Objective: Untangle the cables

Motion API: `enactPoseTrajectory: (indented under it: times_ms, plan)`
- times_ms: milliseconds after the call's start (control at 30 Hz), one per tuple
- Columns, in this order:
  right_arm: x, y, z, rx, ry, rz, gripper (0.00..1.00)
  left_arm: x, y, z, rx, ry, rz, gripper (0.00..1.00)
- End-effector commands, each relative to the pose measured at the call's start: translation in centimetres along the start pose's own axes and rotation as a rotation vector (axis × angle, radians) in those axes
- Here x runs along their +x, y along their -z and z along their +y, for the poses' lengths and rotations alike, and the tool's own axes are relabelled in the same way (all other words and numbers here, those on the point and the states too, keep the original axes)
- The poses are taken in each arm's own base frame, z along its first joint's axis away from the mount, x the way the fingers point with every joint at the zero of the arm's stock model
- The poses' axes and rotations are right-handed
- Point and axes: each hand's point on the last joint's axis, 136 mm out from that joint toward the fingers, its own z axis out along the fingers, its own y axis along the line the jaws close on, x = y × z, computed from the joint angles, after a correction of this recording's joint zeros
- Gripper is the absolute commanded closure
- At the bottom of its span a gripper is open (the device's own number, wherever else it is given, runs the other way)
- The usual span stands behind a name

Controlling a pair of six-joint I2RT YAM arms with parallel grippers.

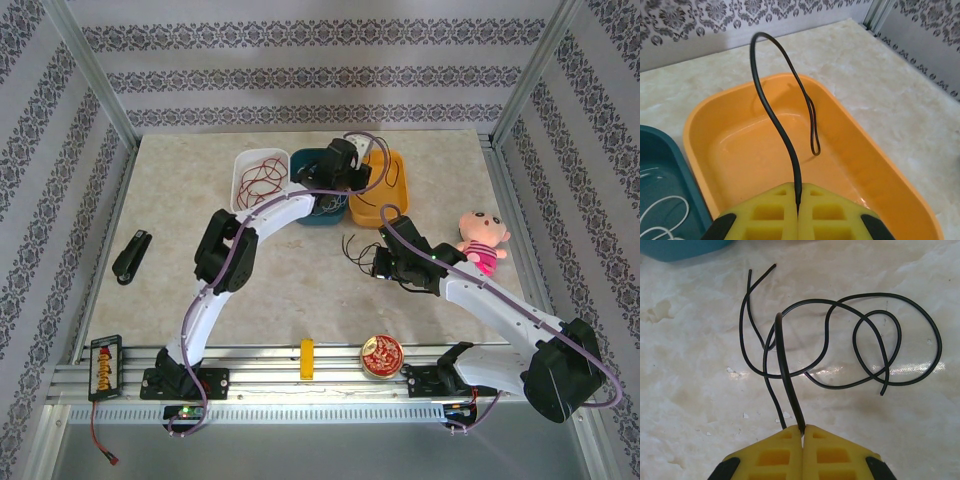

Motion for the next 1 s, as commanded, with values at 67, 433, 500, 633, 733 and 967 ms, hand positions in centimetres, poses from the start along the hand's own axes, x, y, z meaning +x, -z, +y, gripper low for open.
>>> enactPoseTrajectory:
  times_ms: [67,433,500,633,733,967]
  plan:
    - [-0.1,0.1,-0.1,-0.003,-0.023,-0.006,1.0,1.8,-1.0,-1.3,-0.026,-0.1,0.081,0.99]
    - [0.0,0.2,-0.2,-0.007,-0.025,-0.009,1.0,1.8,-0.5,-1.4,-0.031,-0.074,0.101,0.48]
    - [0.0,0.1,-0.2,-0.006,-0.025,-0.008,1.0,1.2,-0.3,-1.4,-0.035,-0.076,0.086,0.42]
    - [0.0,0.1,-0.2,-0.007,-0.027,-0.009,1.0,0.7,-0.3,-1.4,-0.038,-0.08,0.075,0.42]
    - [0.0,0.0,-0.2,-0.009,-0.027,-0.01,1.0,0.9,-0.7,-1.3,-0.044,-0.084,0.086,0.6]
    - [0.0,0.1,-0.1,-0.013,-0.026,-0.01,1.0,1.7,-1.3,-1.2,-0.044,-0.074,0.107,0.74]
